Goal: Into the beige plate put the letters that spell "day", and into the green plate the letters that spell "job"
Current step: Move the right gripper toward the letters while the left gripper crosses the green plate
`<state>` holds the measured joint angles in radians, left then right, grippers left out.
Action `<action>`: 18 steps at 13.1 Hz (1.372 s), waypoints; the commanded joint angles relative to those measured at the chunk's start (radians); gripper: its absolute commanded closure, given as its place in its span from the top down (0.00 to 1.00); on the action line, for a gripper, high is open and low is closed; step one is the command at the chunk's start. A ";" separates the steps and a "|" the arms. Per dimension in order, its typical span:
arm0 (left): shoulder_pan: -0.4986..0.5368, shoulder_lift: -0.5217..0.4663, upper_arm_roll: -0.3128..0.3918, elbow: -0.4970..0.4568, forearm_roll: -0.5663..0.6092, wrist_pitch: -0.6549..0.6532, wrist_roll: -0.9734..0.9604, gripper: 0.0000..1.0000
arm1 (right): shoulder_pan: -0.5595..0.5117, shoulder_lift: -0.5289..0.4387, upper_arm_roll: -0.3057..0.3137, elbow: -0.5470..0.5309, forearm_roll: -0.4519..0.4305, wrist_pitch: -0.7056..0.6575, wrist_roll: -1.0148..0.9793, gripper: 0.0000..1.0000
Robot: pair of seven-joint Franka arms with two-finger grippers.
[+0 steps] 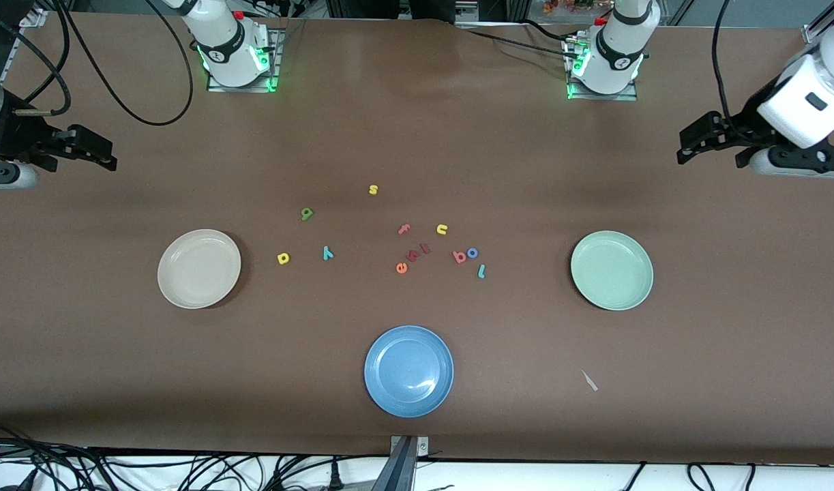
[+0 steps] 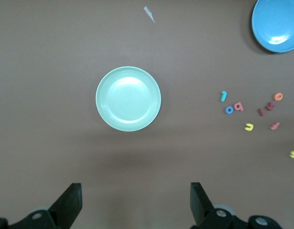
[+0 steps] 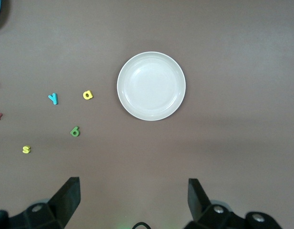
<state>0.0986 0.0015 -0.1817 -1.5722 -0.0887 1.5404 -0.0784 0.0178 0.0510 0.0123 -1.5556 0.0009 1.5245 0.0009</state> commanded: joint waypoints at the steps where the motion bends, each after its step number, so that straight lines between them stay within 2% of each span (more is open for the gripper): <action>1: 0.010 0.035 -0.004 0.011 -0.020 0.062 0.016 1.00 | 0.011 0.030 0.003 0.025 0.008 -0.018 0.004 1.00; 5: 0.052 0.101 -0.004 -0.005 -0.019 0.055 0.026 1.00 | 0.054 0.065 0.003 0.025 -0.002 -0.009 0.004 1.00; 8: 0.055 0.101 -0.005 0.008 -0.019 0.056 0.025 1.00 | 0.082 0.081 0.002 0.025 0.004 -0.001 0.004 1.00; 11: 0.053 0.101 -0.007 0.012 -0.013 0.058 0.023 1.00 | 0.128 0.157 0.002 0.025 -0.002 0.025 0.002 1.00; 15: 0.040 0.112 -0.015 0.027 0.084 0.064 0.017 1.00 | 0.162 0.202 0.002 0.023 0.005 0.017 0.002 1.00; 18: 0.053 0.123 -0.013 0.020 0.083 0.057 0.029 1.00 | 0.198 0.214 0.002 0.019 0.008 0.028 0.014 1.00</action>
<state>0.1438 0.1182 -0.1923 -1.5591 -0.0315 1.6048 -0.0715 0.1869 0.2572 0.0173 -1.5557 0.0014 1.5552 0.0009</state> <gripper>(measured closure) 0.000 0.000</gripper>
